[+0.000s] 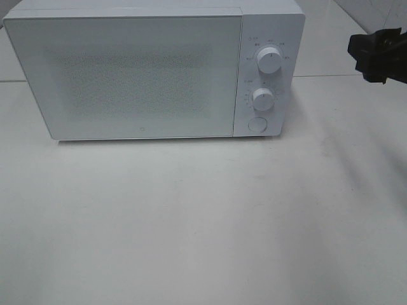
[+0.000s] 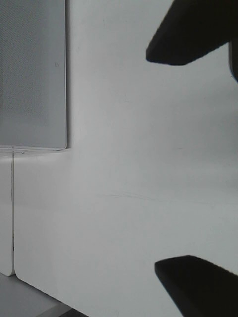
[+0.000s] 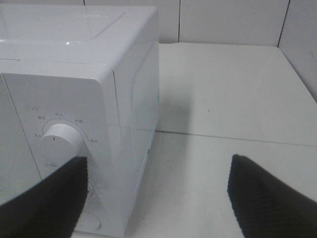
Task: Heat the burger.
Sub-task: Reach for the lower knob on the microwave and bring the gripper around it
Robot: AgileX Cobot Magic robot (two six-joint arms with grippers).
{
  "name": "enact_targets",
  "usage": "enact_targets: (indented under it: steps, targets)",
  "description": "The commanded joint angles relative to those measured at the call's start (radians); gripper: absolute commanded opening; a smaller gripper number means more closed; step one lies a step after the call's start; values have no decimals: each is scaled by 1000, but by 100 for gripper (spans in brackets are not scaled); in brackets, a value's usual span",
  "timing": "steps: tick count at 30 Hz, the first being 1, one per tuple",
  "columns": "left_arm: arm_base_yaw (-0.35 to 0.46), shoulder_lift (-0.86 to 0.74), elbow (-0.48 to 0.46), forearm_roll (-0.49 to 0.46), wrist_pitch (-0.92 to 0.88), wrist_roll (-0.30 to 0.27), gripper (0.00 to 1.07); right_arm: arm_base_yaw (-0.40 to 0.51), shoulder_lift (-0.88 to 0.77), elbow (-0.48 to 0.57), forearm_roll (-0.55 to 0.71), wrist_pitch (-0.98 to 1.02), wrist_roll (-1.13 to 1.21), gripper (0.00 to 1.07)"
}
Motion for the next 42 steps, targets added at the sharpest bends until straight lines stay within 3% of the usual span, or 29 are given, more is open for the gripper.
enact_targets:
  steps: [1, 3, 6, 11, 15, 17, 20, 22, 30, 42]
  targets:
    - [4, -26, 1, -1, -11, -6, 100, -3, 25, 40, 32, -145, -39, 75]
    - [4, -26, 1, -1, -11, -6, 100, 9, 60, 84, 94, -269, -60, 75]
    - [4, -26, 1, -1, -11, -6, 100, 23, 71, 96, 134, -297, -74, 75]
    - [4, -26, 1, -1, -11, -6, 100, 177, 180, 136, 314, -475, -257, 75]
    - [4, -26, 1, -1, -11, -6, 100, 225, 212, 137, 359, -522, -282, 75]
    - [4, -26, 1, -1, -11, -6, 100, 295, 274, 137, 425, -620, -288, 75]
    - [4, -26, 1, -1, -11, -6, 100, 308, 290, 137, 434, -638, -288, 75]
    - [4, -26, 1, -1, -11, -6, 100, 379, 353, 135, 499, -727, -288, 75]
    - [4, -26, 1, -1, -11, -6, 100, 516, 466, 117, 683, -842, -310, 75]
    - [4, -26, 1, -1, -11, -6, 100, 556, 573, 21, 754, -865, -339, 75]
